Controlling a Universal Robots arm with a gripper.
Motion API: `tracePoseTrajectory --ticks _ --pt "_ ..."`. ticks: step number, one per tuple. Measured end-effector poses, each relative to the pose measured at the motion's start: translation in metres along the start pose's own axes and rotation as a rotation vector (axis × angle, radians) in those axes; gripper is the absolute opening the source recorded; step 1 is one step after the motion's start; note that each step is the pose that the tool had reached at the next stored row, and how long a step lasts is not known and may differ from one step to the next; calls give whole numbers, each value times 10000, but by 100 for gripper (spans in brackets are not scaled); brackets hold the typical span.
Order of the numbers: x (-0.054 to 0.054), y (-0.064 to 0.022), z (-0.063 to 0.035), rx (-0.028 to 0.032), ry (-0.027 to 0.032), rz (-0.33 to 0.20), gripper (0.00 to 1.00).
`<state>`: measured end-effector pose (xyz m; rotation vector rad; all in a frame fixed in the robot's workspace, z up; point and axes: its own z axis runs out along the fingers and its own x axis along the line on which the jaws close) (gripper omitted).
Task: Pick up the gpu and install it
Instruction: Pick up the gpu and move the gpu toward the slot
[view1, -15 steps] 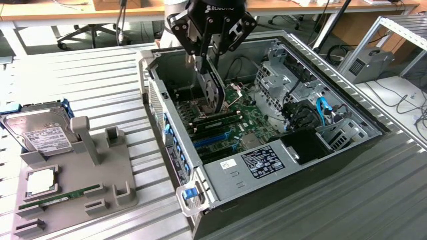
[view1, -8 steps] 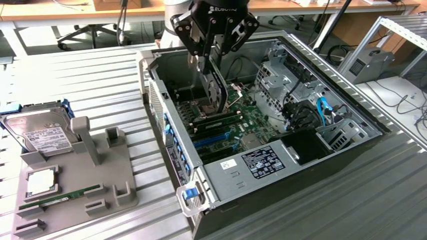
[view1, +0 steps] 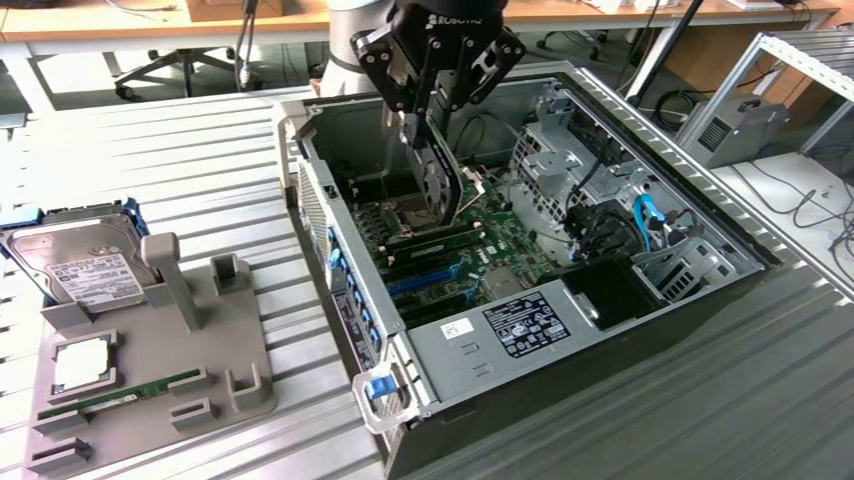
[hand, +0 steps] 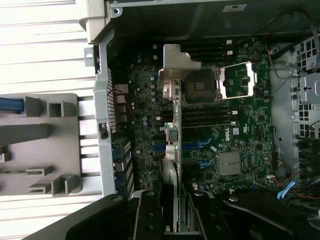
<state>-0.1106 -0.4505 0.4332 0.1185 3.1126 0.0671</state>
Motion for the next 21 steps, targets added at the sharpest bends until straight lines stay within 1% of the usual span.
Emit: tracePoseTrajectory --ticks 21 --pt "-166 12 24 1 1 0 26"
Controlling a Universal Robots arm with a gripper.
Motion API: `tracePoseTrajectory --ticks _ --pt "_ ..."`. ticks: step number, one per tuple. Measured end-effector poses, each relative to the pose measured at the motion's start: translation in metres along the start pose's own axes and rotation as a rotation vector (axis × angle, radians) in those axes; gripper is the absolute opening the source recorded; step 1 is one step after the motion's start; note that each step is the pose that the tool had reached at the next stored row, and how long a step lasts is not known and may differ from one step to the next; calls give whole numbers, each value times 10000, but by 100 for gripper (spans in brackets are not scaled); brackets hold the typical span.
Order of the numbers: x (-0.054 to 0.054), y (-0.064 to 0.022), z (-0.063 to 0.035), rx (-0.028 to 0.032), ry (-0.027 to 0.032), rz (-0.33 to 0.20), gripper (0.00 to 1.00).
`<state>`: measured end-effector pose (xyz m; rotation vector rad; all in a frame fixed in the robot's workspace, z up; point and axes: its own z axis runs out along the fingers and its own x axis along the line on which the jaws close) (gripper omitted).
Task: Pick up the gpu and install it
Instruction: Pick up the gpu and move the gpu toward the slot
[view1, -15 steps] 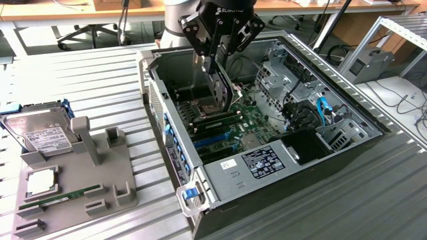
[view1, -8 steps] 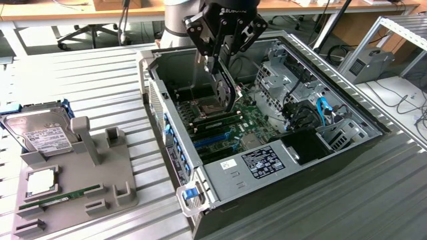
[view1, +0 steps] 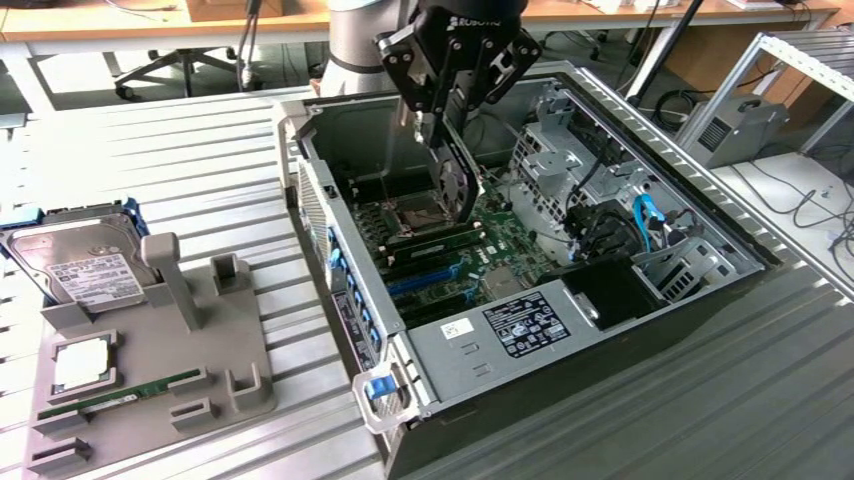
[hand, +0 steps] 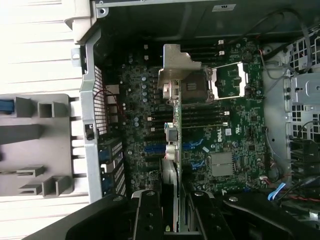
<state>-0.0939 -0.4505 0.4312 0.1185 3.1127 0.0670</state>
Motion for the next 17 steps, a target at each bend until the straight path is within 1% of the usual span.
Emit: tracePoseTrajectory --ticks 17 --pt "-138 26 16 2 -1 0 26"
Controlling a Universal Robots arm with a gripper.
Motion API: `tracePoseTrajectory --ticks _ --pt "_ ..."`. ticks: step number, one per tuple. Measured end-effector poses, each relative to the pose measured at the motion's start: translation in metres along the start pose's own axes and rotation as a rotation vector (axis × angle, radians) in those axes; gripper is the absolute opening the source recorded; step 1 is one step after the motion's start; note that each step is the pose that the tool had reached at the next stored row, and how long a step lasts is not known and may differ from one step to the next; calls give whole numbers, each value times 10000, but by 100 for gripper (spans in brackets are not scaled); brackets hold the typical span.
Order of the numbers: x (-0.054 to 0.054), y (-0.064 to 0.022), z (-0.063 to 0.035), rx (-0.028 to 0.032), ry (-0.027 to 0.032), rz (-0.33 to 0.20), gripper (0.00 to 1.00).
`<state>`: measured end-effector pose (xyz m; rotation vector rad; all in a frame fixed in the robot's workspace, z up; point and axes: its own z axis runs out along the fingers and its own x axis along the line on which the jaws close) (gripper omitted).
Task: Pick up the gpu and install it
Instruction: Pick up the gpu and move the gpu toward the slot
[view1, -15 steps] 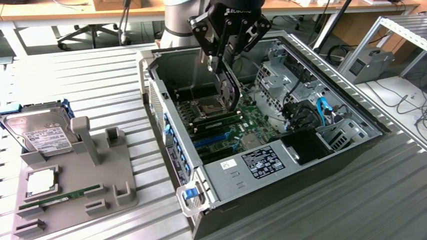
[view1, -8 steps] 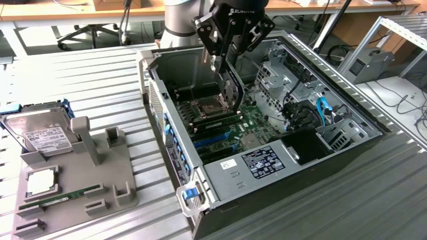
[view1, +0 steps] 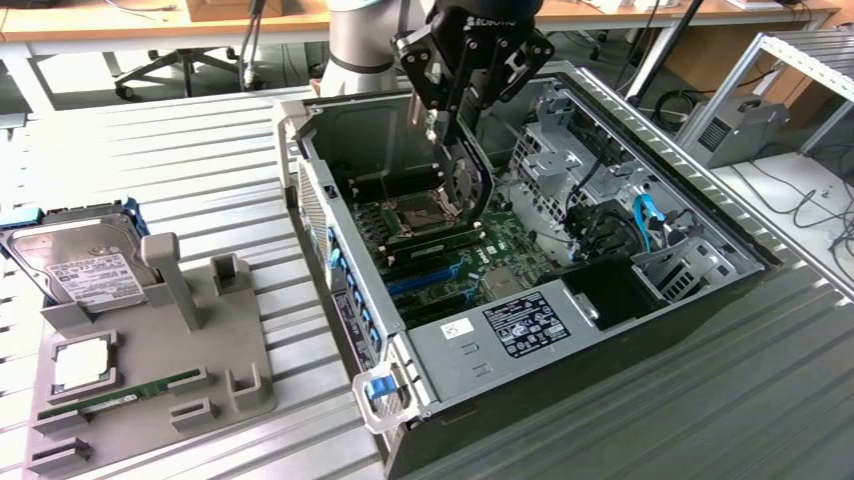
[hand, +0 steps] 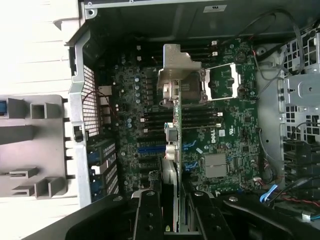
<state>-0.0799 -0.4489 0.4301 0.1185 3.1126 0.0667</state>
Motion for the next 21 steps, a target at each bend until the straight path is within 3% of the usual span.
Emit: tracePoseTrajectory --ticks 21 --pt "-261 68 49 1 6 -1 26"
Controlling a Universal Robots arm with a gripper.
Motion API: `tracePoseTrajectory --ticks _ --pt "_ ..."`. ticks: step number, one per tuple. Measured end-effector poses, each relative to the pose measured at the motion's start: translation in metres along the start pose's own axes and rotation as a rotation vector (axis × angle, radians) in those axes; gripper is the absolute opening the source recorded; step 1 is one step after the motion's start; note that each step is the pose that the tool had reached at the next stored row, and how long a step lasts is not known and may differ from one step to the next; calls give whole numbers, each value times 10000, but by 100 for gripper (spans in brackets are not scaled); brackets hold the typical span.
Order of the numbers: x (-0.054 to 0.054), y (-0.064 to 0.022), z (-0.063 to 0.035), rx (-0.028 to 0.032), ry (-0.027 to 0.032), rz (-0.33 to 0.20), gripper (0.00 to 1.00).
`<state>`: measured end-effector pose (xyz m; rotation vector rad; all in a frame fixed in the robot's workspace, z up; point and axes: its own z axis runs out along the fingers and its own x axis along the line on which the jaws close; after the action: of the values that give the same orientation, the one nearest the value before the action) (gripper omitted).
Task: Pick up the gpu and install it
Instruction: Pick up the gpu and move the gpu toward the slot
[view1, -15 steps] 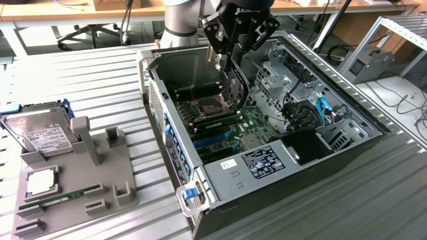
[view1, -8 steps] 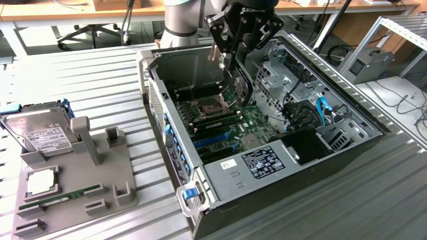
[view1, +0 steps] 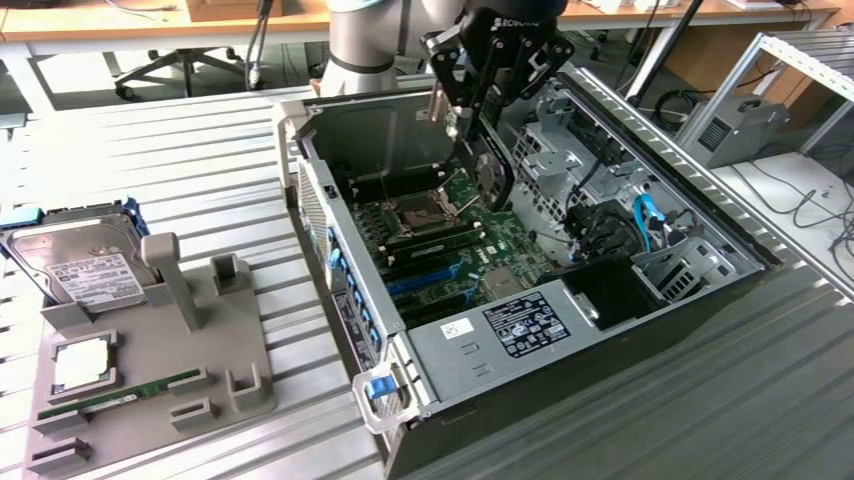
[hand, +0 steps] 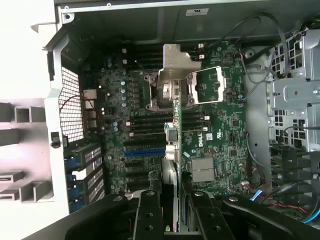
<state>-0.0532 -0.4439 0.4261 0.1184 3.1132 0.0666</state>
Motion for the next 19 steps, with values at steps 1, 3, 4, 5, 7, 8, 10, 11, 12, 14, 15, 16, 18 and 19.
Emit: tracePoseTrajectory --ticks 1,3,4,5,7,8,10,11,12,14,15,16,18,19 --pt "-22 7 8 1 2 1 26" --pt "-53 17 19 1 7 1 26" --pt "-72 24 26 1 10 2 26" --pt "-85 28 30 1 12 1 26" --pt "-114 38 38 2 15 1 26" --pt "-128 42 41 2 17 1 26" --pt "-154 49 48 2 19 1 26" --pt "-166 52 51 1 19 1 26" --pt "-178 55 54 2 20 2 26" --pt "-205 62 61 2 21 2 26" --pt "-217 65 65 1 22 2 26" --pt "-233 68 68 2 25 2 26" --pt "-265 75 75 3 31 1 26" --pt "-282 78 80 2 33 2 26"
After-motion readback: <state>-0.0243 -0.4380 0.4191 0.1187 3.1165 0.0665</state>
